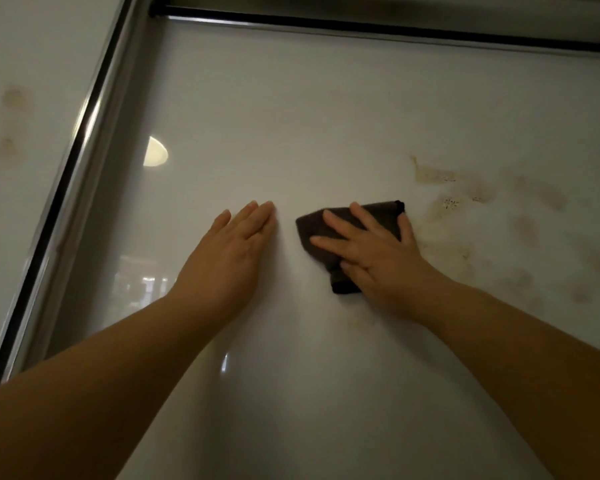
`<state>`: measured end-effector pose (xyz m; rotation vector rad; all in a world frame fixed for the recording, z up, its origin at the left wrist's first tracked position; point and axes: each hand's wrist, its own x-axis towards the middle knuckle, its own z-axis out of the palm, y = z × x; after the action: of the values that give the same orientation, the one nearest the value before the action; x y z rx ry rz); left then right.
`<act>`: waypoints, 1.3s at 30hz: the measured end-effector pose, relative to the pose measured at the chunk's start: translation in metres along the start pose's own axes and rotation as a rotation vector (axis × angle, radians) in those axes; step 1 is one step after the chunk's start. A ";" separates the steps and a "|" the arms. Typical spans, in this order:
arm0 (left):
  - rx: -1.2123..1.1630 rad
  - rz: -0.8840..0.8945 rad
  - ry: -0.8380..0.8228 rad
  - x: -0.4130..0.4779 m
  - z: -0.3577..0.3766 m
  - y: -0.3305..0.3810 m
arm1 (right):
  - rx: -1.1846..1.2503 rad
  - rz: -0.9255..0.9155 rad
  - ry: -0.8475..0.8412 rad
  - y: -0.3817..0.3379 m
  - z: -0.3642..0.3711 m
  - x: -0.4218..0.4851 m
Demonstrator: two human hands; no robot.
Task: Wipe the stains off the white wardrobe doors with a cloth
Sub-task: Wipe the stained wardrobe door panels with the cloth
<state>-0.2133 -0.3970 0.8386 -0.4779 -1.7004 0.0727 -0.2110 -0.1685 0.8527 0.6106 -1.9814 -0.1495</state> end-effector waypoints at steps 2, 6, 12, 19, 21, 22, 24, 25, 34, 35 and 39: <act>-0.019 0.013 -0.005 0.000 0.002 -0.001 | 0.022 0.077 0.033 -0.003 -0.004 0.015; -0.018 0.013 -0.008 -0.002 0.003 -0.004 | -0.004 0.094 0.068 -0.032 0.009 0.022; -0.009 0.048 -0.029 -0.002 0.001 -0.005 | -0.042 -0.035 0.026 -0.021 0.033 -0.051; 0.007 0.058 -0.031 0.001 0.000 -0.007 | -0.005 0.297 -0.008 0.006 0.007 -0.025; 0.020 0.038 -0.070 -0.002 0.001 -0.006 | -0.005 0.275 -0.011 -0.013 0.015 -0.026; 0.030 0.033 -0.089 -0.004 0.002 -0.006 | -0.028 0.227 -0.006 -0.021 0.023 -0.033; 0.055 0.030 -0.111 -0.007 0.004 -0.007 | -0.085 0.096 0.008 -0.026 0.039 -0.057; 0.069 0.032 -0.112 -0.008 0.005 -0.006 | -0.098 0.048 0.006 -0.022 0.043 -0.069; 0.108 0.012 -0.069 -0.002 0.001 0.012 | -0.049 0.258 0.038 0.008 0.012 -0.022; 0.109 0.017 -0.067 0.000 0.002 0.017 | -0.047 0.220 0.055 0.002 0.015 -0.021; 0.117 0.042 -0.066 0.004 0.006 0.034 | -0.127 -0.021 0.150 0.002 0.036 -0.055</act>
<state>-0.2105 -0.3632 0.8306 -0.4273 -1.7396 0.2193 -0.2231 -0.1465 0.7924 0.5447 -1.8064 -0.2342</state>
